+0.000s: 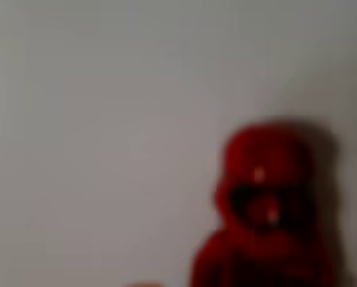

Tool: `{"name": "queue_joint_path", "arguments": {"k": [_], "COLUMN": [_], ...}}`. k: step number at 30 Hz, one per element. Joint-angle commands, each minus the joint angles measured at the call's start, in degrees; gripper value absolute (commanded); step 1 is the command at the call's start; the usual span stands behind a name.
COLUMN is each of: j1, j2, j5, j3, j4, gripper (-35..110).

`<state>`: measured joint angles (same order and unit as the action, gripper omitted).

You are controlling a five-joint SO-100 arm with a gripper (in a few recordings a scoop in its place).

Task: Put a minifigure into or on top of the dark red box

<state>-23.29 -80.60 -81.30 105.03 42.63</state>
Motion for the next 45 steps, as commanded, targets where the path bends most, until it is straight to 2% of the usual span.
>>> {"name": "queue_joint_path", "arguments": {"k": [1, 33, 45], "j1": [-1.0, -0.5, -0.2], "j2": [0.0, 4.0, 3.4], "j5": [-0.8, -1.0, -0.8], "j3": [-3.3, -4.9, -0.7], "j4": [-0.1, -1.9, -7.3], "gripper": [20, 16, 13]}}
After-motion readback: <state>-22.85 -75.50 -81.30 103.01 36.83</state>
